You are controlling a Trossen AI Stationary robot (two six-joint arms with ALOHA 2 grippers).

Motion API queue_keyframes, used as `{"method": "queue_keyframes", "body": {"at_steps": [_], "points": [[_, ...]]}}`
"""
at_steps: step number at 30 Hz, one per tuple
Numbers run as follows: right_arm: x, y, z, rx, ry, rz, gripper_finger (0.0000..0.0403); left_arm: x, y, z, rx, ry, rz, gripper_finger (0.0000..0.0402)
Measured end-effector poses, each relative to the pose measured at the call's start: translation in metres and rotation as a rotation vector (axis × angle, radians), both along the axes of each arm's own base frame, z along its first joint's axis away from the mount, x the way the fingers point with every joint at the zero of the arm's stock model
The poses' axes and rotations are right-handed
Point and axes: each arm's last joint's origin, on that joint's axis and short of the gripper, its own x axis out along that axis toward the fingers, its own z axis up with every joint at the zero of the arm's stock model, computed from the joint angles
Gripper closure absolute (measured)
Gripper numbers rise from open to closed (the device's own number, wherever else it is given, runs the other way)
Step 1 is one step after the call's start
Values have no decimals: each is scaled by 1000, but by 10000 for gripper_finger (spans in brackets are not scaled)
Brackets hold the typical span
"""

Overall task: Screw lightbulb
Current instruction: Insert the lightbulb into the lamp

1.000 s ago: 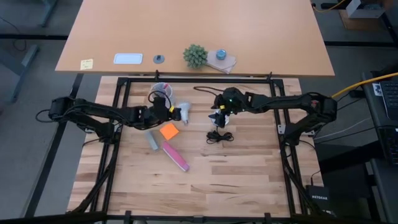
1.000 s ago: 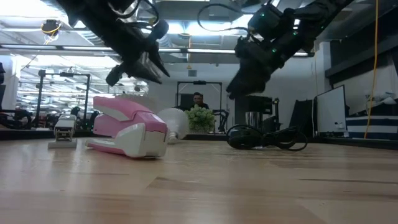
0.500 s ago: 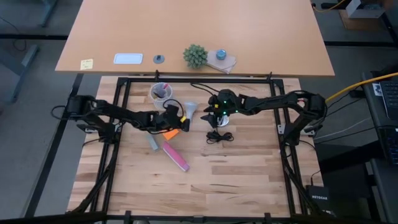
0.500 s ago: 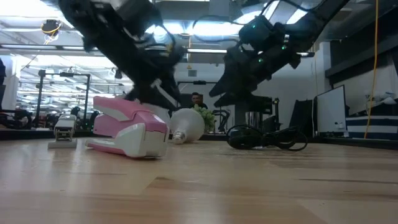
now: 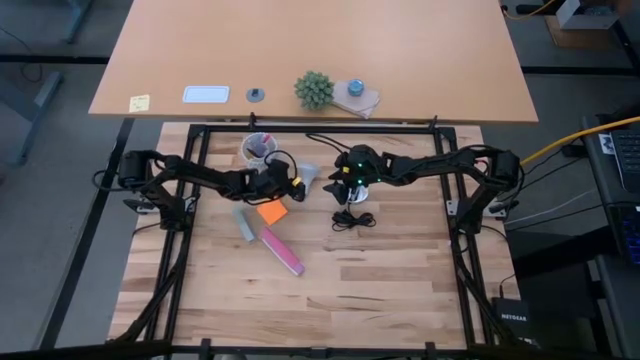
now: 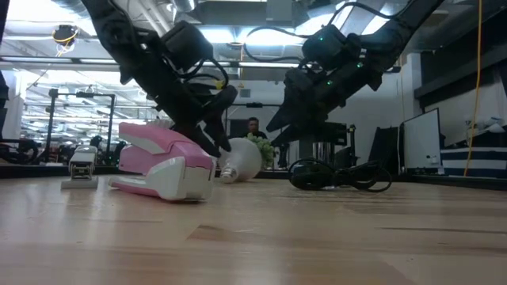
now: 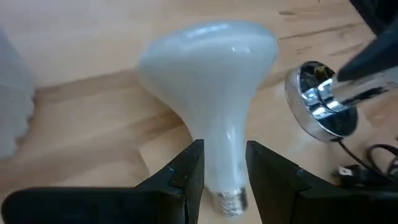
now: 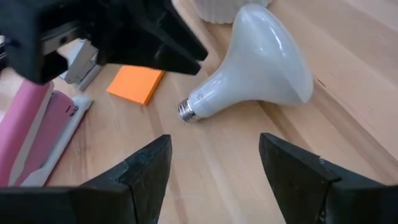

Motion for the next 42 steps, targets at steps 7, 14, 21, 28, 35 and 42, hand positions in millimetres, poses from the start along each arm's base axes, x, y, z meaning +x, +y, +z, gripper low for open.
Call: {"method": "queue_keyframes", "body": {"at_steps": [7, 14, 21, 28, 35, 42], "points": [[0, 1, 0, 9, -2, 14, 155, 1, 0, 0, 83, 69, -168, 292], [0, 1, 0, 14, 0, 18, 155, -4, 3, -4, 13, 101, -125, 250], [0, 1, 0, 18, 2, 22, 155, -7, 3, -7, -78, 83, -14, 160], [0, 1, 0, 29, 3, -9, 155, -5, 4, -11, -157, 8, 97, 127], [0, 0, 0, 15, 7, -42, 155, 6, 7, -35, -221, -66, 191, 125], [0, 0, 0, 13, 6, -42, 155, 12, 10, -37, -169, -115, 210, 125]]}}
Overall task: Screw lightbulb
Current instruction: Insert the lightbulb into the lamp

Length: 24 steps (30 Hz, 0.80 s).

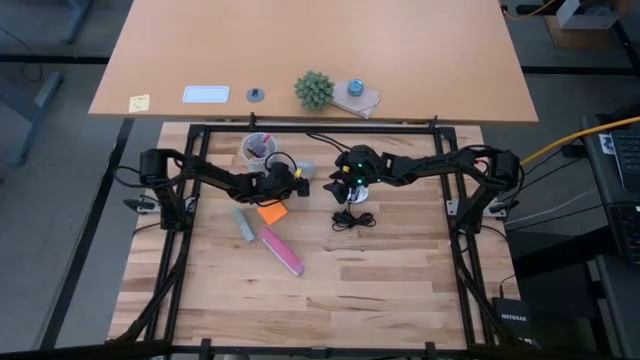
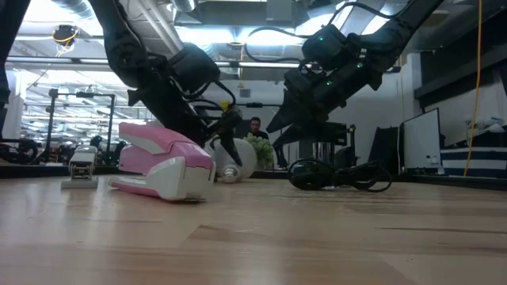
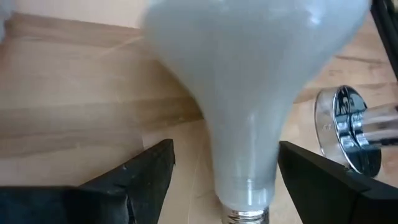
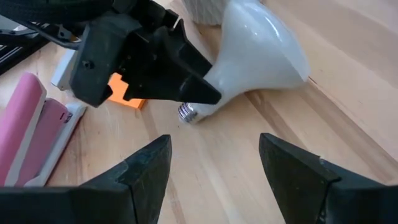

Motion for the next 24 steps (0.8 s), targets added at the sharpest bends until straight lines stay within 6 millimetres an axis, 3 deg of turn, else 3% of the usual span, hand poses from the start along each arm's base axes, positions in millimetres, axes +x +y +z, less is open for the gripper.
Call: {"method": "queue_keyframes", "body": {"at_steps": [11, 15, 24], "points": [[2, -1, 3, -21, -36, -19, 155, -1, 6, 0, 44, 31, -24, 125], [1, -4, 3, -70, -15, -95, 155, -2, 6, -1, 31, 36, -42, 125], [0, -3, 2, -67, -2, -72, 155, -3, 2, -3, -20, 65, -76, 125]]}}
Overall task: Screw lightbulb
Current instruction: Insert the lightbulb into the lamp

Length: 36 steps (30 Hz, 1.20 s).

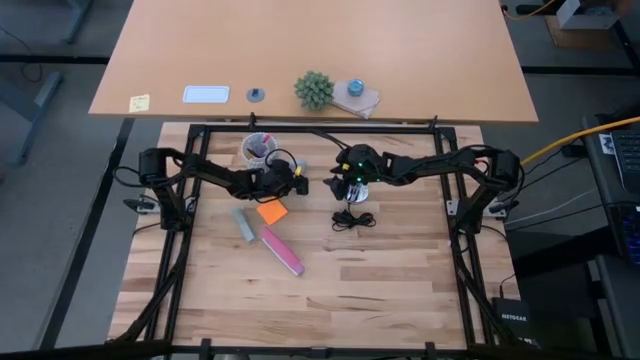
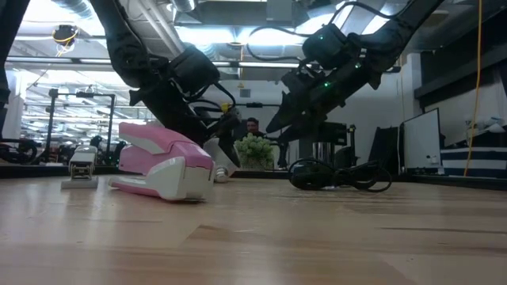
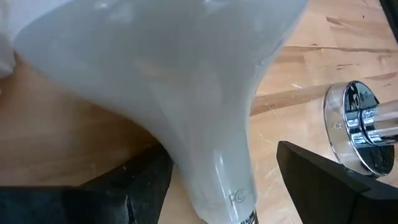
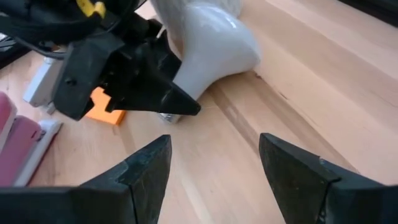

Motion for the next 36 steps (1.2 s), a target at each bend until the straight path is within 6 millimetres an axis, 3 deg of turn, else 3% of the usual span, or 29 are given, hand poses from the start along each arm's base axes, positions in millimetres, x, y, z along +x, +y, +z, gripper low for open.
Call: {"method": "queue_keyframes", "body": {"at_steps": [7, 19, 24, 28, 36], "points": [[0, 0, 0, 0, 1, 0, 155, -3, 5, -1, 7, -3, 94, 135], [0, 1, 0, -15, 2, 50, 155, -3, 6, -1, 17, -14, 107, 265], [-4, 3, 2, -25, 34, 106, 155, 2, 6, 3, 27, -94, 96, 269], [-15, 4, 15, -127, 96, 93, 155, 8, 4, 9, 34, -172, 52, 264], [-49, 8, 60, -359, 188, -21, 155, 23, -15, 27, 109, -338, -128, 265]]}}
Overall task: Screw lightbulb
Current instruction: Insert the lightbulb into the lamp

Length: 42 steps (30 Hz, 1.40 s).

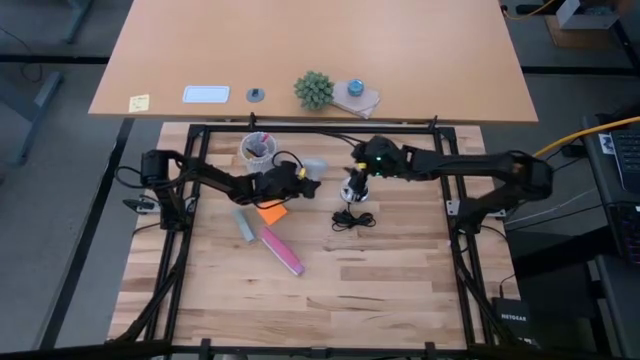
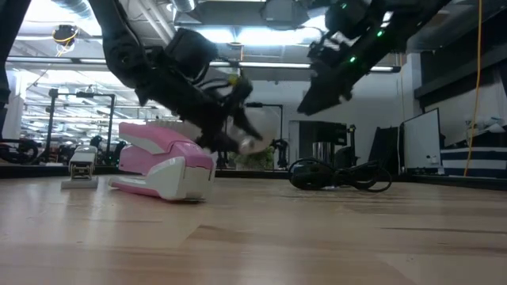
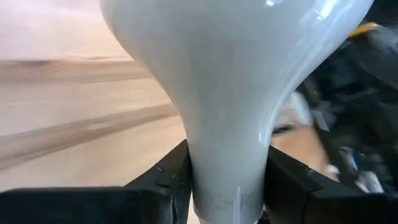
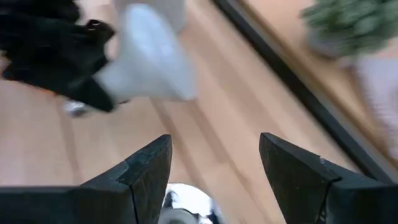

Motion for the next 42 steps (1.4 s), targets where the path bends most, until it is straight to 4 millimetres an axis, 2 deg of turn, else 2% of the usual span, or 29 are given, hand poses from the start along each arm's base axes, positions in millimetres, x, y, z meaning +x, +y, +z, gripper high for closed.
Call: {"method": "queue_keyframes", "body": {"at_steps": [8, 15, 18, 23, 29, 34, 42], "points": [[-35, 8, 26, -59, 64, -78, 155, 11, -32, 21, 225, -136, -157, 261], [-43, 12, 28, -59, 119, -11, 155, 14, -46, 26, 420, -101, -221, 260], [-42, 13, 27, -46, 118, 30, 155, 24, -47, 30, 483, -97, -233, 259], [-42, 13, 27, -42, 116, 38, 155, 53, -42, 32, 621, -58, -253, 261], [-44, 12, 26, -66, 148, -1, 155, 79, -22, 32, 694, -48, -230, 256], [-45, 11, 26, -130, 181, -29, 155, 88, -6, 23, 658, -42, -264, 259], [-43, 10, 28, -160, 168, -27, 155, 89, 9, 17, 635, -16, -279, 259]]}}
